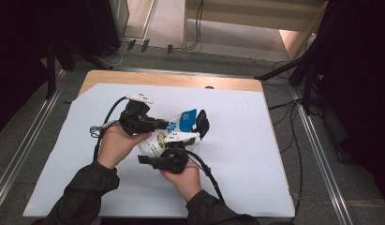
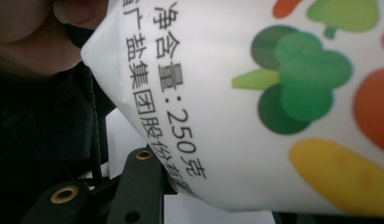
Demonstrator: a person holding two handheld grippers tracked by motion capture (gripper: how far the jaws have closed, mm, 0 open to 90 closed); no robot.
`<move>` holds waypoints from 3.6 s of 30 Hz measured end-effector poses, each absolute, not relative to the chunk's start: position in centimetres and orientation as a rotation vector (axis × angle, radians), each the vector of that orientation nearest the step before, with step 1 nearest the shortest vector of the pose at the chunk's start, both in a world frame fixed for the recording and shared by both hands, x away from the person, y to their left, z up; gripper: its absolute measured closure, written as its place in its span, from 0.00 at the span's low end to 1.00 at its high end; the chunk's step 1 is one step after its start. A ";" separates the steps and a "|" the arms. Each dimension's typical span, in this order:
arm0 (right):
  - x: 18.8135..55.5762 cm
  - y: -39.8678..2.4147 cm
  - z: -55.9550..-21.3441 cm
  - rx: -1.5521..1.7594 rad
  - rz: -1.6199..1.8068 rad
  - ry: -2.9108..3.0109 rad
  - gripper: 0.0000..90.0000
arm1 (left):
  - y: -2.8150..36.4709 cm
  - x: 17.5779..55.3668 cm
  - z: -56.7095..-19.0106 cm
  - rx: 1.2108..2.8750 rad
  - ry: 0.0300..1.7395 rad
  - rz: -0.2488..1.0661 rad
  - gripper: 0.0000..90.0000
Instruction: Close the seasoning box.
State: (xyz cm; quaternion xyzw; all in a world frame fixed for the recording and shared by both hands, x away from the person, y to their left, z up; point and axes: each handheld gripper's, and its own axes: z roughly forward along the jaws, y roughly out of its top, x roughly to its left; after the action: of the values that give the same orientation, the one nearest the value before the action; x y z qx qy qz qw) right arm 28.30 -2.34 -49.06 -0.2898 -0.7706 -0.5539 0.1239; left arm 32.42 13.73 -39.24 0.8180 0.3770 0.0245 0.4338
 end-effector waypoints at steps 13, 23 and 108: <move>28.3 -2.3 -49.1 -0.852 -1.609 -2.255 0.74 | 13.7 32.4 -39.3 2.042 0.934 0.058 1.00; 28.3 -2.3 -49.1 -0.850 -1.608 -2.263 0.75 | 13.7 32.5 -39.3 2.037 0.936 0.047 1.00; 28.6 -2.2 -48.8 -0.857 -1.615 -2.220 0.77 | 13.9 32.5 -38.4 2.054 0.934 0.083 1.00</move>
State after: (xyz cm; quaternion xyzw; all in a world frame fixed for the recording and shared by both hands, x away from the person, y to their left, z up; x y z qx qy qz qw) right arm 28.58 -2.23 -48.81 -0.2953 -0.7652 -0.5566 0.1325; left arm 32.45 13.87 -38.41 0.8223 0.3740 0.0333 0.4276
